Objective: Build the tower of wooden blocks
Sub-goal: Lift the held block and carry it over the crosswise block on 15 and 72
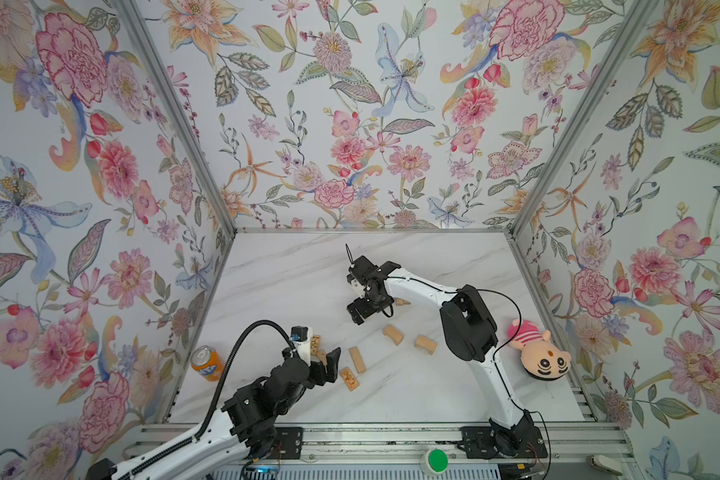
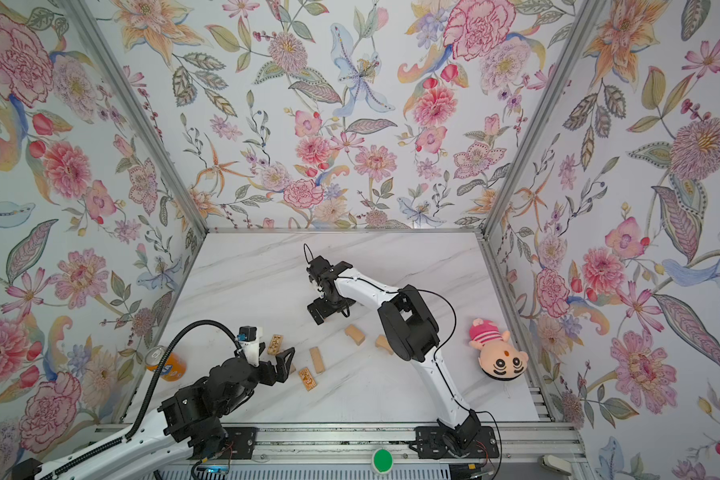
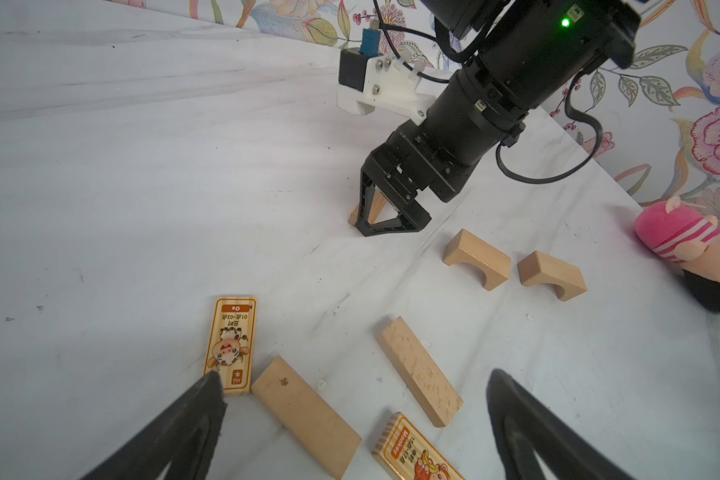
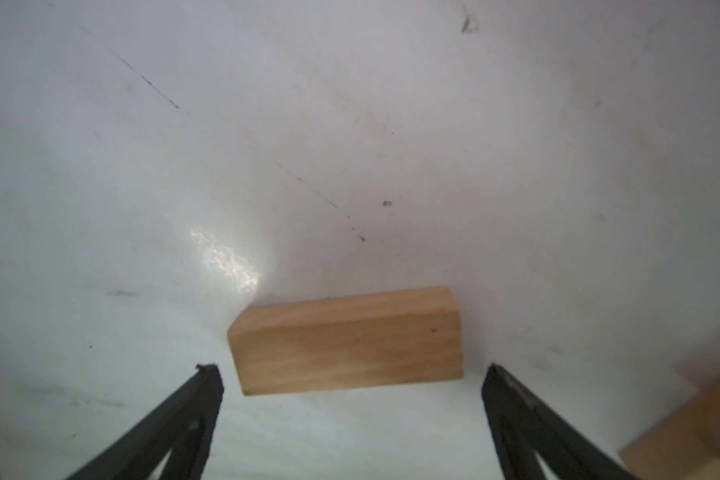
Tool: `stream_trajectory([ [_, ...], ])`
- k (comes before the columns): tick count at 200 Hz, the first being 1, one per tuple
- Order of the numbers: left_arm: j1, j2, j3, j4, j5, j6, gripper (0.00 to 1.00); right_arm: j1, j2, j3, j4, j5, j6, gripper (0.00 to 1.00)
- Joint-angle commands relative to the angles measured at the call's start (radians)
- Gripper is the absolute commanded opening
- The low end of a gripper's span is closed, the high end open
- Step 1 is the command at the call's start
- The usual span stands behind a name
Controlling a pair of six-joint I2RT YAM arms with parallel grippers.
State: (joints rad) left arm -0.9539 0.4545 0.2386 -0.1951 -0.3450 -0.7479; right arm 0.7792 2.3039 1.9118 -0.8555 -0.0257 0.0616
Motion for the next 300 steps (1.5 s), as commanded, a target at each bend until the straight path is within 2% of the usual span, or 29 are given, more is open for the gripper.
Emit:
stream_trajectory([
  [1,0.013,-0.016,0.018,-0.027,-0.009,0.009,0.99,0.000,-0.008,0.038,-0.070,0.048,-0.089,0.99],
  [80,0.013,-0.015,0.027,-0.046,-0.015,0.006,0.99,0.009,0.051,0.089,-0.071,-0.025,-0.076,1.00],
  [180,0.014,-0.002,0.034,-0.041,-0.025,0.021,0.99,0.002,0.094,0.112,-0.071,-0.015,-0.070,0.98],
  [203,0.013,0.008,0.037,-0.035,-0.023,0.024,0.99,0.002,0.098,0.115,-0.073,-0.010,-0.069,0.92],
  [237,0.014,0.018,0.041,-0.028,-0.022,0.028,0.99,0.002,0.094,0.113,-0.074,0.004,-0.057,0.78],
  [266,0.015,0.025,0.048,-0.022,-0.023,0.038,0.99,0.005,0.087,0.114,-0.074,0.021,-0.040,0.72],
  [300,0.014,0.029,0.057,-0.020,-0.022,0.047,0.99,0.010,0.057,0.115,-0.073,0.034,0.008,0.69],
])
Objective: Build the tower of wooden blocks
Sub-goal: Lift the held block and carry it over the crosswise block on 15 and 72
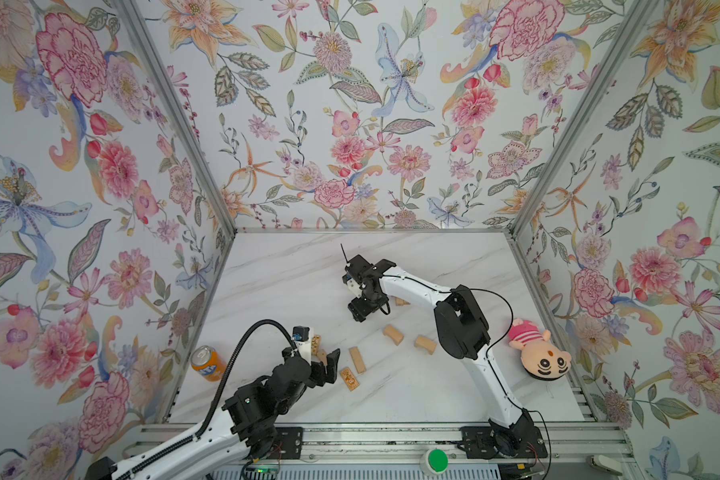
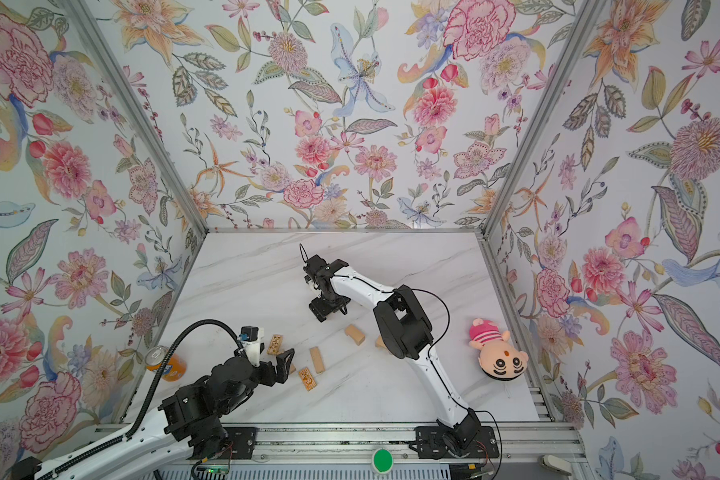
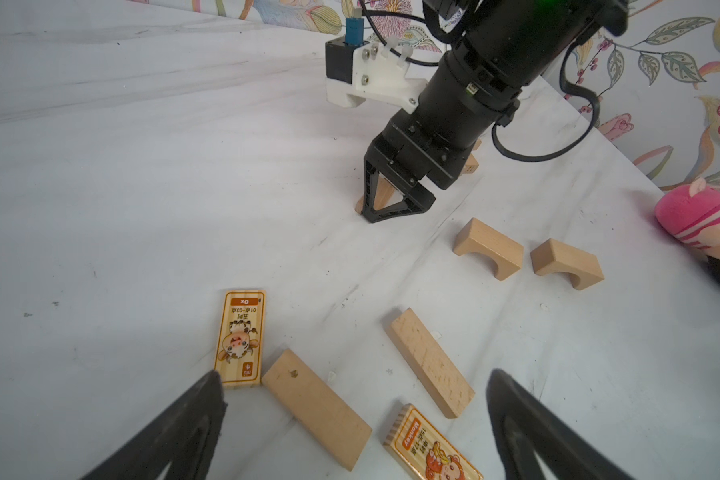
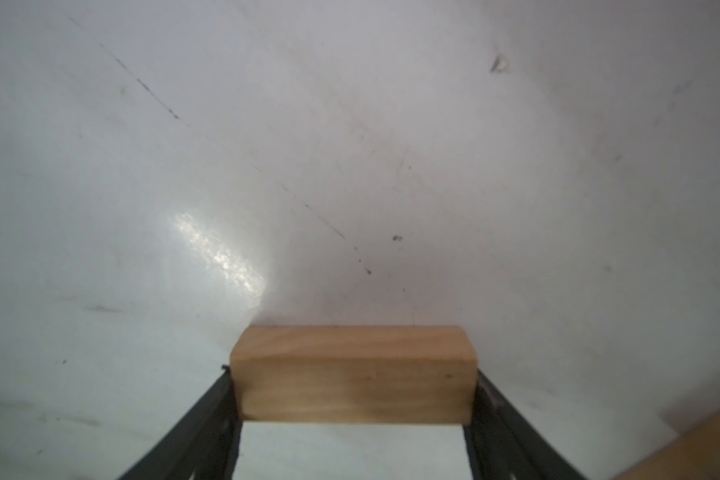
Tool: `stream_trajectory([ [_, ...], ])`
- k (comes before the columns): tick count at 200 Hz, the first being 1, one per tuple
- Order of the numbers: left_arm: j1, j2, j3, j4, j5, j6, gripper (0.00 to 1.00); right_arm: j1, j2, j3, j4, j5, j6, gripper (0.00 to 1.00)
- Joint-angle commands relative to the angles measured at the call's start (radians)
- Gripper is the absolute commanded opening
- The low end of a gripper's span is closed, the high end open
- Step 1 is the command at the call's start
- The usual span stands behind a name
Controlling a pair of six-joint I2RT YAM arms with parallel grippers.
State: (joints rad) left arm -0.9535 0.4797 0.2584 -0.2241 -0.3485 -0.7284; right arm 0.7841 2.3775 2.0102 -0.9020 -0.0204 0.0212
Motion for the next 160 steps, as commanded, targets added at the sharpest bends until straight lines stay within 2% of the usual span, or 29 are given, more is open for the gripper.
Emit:
stream_trajectory([
  [1,0.014,0.004,0.037,0.009,-0.018,0.028,0.99,0.006,-0.017,0.016,-0.026,0.029,0.051,0.69],
  [65,0.016,0.009,0.059,0.011,-0.011,0.053,0.99,-0.006,-0.114,-0.005,-0.027,0.059,0.131,0.68],
  [128,0.016,-0.053,0.042,-0.006,-0.002,0.038,0.99,-0.007,-0.088,-0.030,-0.025,0.053,0.171,0.66],
  [160,0.016,-0.038,0.030,0.016,0.016,0.039,0.99,-0.005,-0.074,-0.031,-0.020,0.044,0.181,0.65],
])
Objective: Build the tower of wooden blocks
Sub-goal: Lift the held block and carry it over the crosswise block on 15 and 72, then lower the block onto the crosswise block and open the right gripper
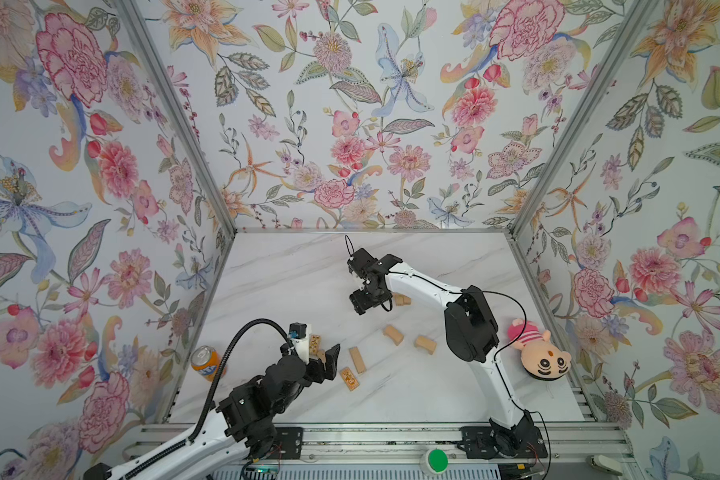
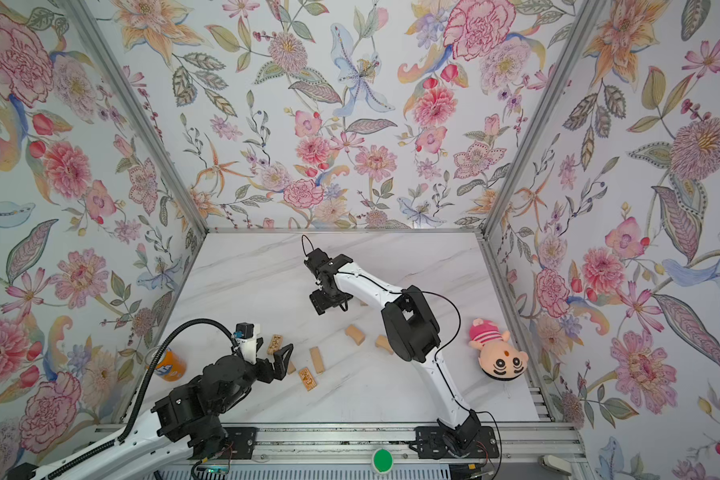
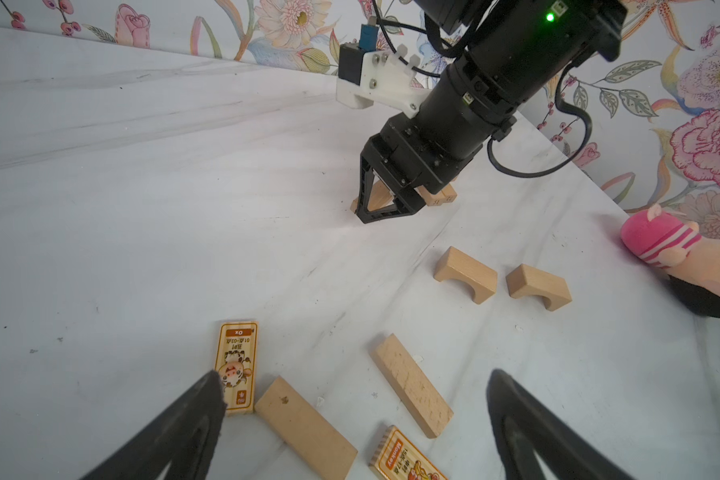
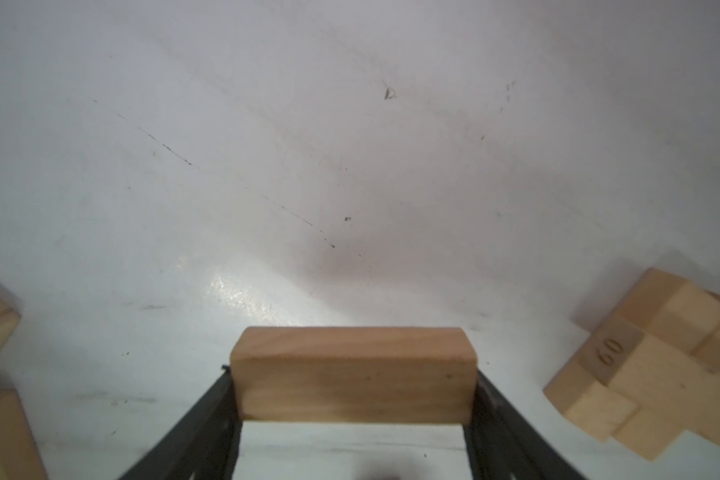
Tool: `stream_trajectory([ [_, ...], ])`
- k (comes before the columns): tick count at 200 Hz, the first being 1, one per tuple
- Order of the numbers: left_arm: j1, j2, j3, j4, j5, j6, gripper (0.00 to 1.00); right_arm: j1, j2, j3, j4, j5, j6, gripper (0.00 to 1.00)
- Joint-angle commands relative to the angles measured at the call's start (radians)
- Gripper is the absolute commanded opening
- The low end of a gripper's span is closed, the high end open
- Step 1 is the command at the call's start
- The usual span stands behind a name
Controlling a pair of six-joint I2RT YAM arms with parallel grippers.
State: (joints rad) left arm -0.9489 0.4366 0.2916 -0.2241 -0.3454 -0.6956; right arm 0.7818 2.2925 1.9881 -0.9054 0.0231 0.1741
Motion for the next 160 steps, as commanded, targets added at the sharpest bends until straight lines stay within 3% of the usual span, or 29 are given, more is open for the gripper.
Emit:
stream_trajectory([
  [1,0.012,0.006,-0.003,0.017,0.013,0.006,0.99,-0.002,0.011,-0.009,-0.017,0.000,0.028,0.65],
  [74,0.012,0.074,0.013,0.073,0.030,0.032,0.99,-0.031,-0.061,-0.050,-0.018,0.035,0.041,0.64],
  [160,0.012,0.226,0.071,0.175,0.072,0.086,0.99,-0.127,-0.289,-0.328,0.060,0.081,0.111,0.64],
])
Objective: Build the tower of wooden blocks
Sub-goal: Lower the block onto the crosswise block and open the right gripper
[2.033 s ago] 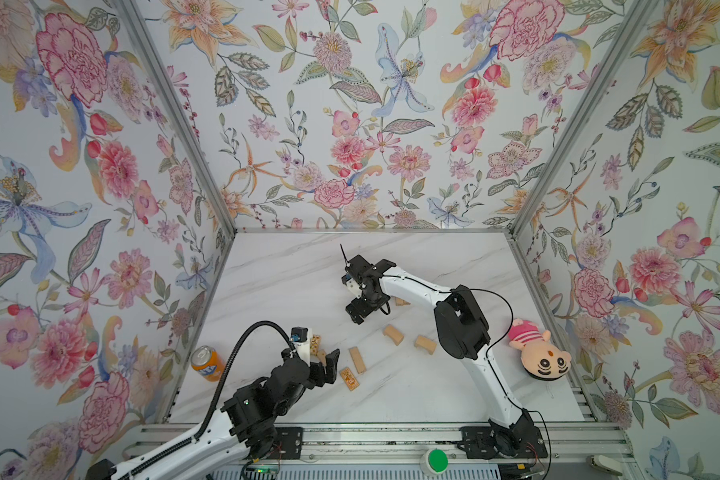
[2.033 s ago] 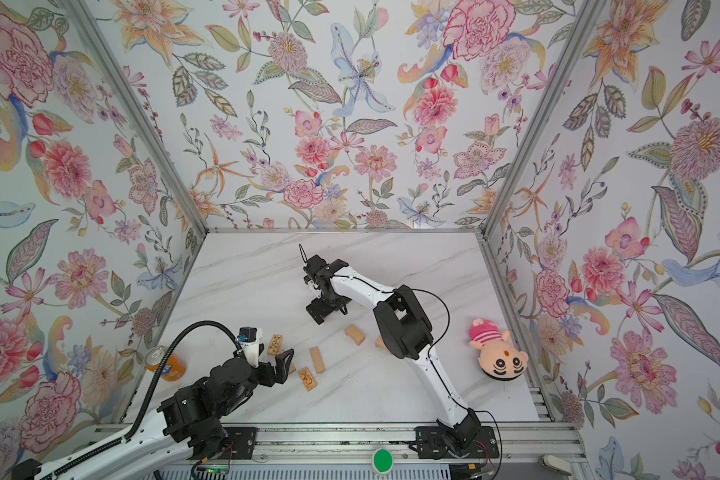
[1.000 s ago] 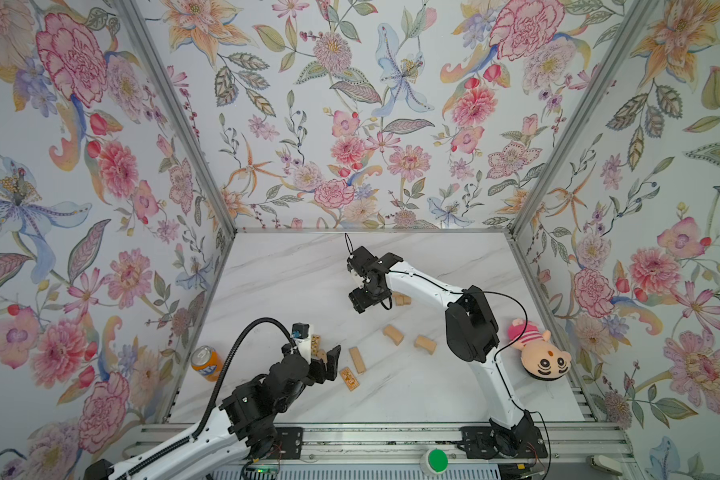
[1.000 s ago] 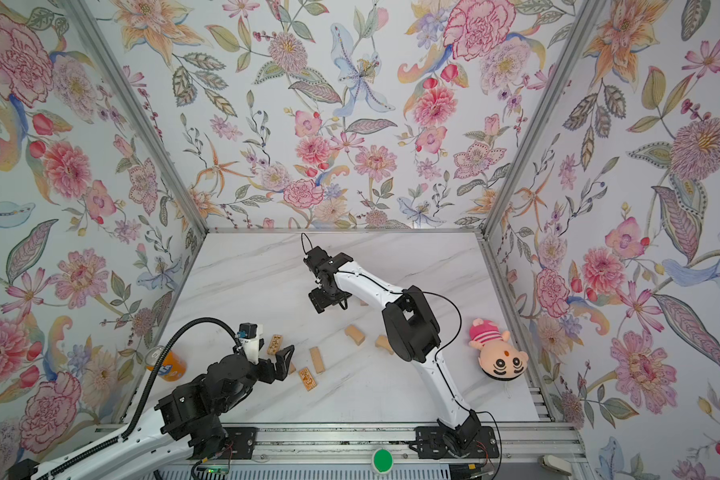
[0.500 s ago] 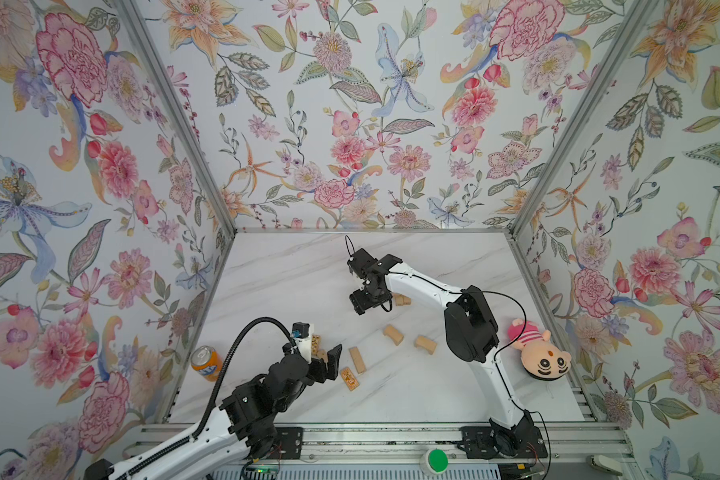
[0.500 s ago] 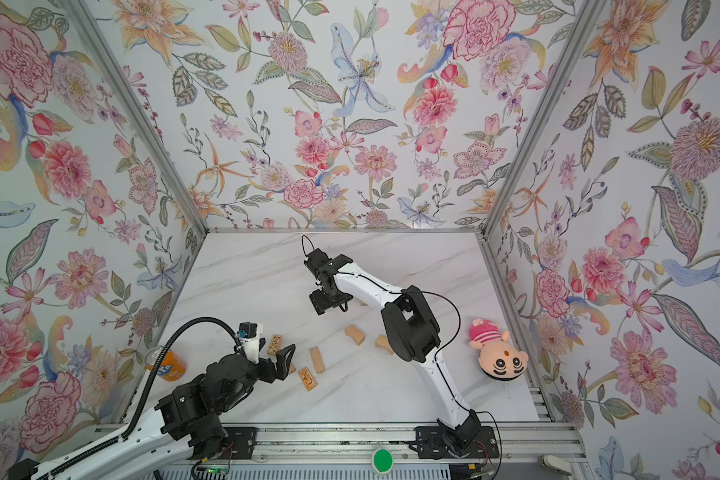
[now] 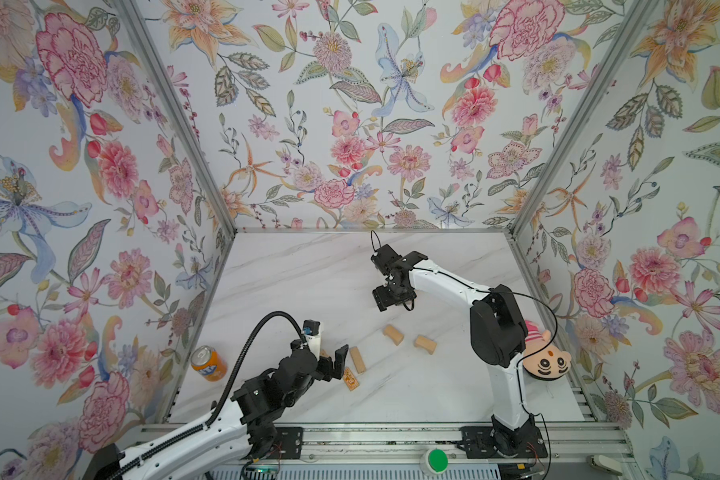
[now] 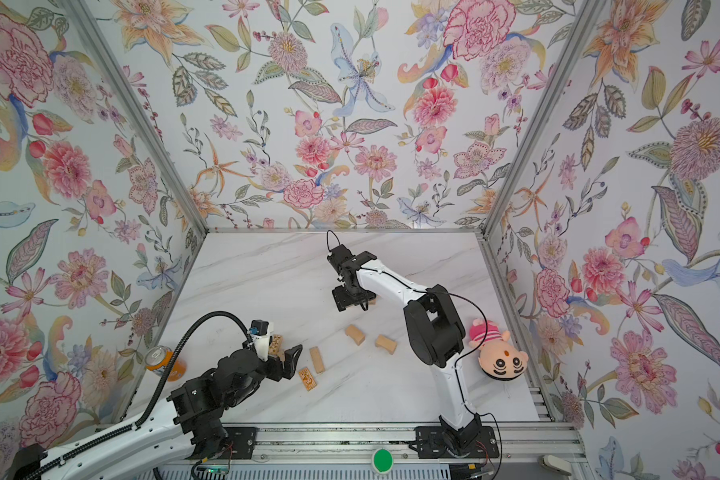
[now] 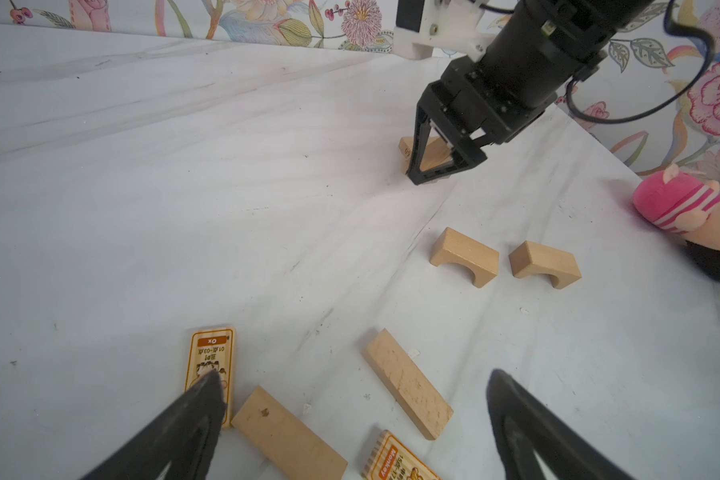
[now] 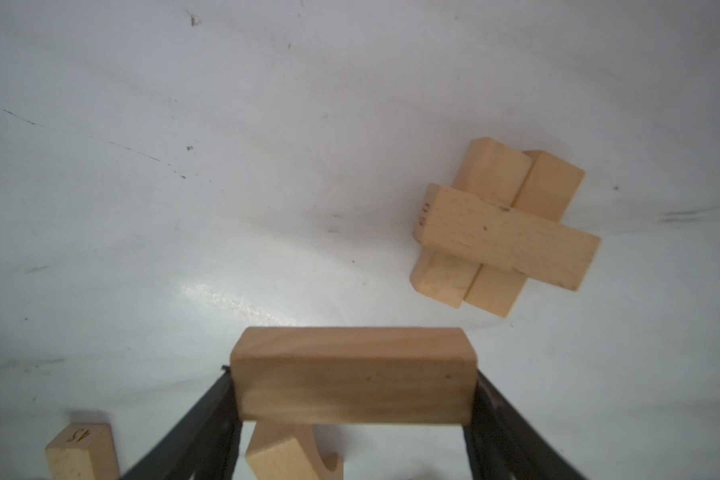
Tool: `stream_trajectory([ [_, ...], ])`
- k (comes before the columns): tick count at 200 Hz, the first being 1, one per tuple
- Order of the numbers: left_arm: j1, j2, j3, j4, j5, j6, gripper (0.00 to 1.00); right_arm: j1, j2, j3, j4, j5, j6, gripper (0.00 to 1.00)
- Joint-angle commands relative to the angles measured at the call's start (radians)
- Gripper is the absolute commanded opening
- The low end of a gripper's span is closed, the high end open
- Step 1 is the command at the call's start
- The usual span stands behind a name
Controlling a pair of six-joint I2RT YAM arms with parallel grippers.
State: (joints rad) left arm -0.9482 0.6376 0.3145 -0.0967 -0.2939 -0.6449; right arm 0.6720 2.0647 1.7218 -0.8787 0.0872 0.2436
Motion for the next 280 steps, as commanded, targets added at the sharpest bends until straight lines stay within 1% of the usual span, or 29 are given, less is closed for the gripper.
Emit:
stream_trajectory([
  [1,0.011,0.027,0.049,0.048,0.022,0.036,0.99,-0.017,-0.063,-0.066,0.036,0.017,0.043,0.64],
  [12,0.011,0.037,0.058,0.051,0.026,0.041,0.99,-0.057,-0.081,-0.097,0.054,0.013,0.054,0.64],
  [66,0.012,0.049,0.074,0.052,0.027,0.054,0.99,-0.121,-0.085,-0.173,0.122,-0.037,0.079,0.65],
  [171,0.030,0.082,0.095,0.047,0.032,0.079,0.99,-0.132,0.011,-0.126,0.140,-0.054,0.110,0.64],
  [280,0.065,0.097,0.097,0.052,0.053,0.098,0.99,-0.147,0.053,-0.082,0.139,-0.059,0.119,0.65],
])
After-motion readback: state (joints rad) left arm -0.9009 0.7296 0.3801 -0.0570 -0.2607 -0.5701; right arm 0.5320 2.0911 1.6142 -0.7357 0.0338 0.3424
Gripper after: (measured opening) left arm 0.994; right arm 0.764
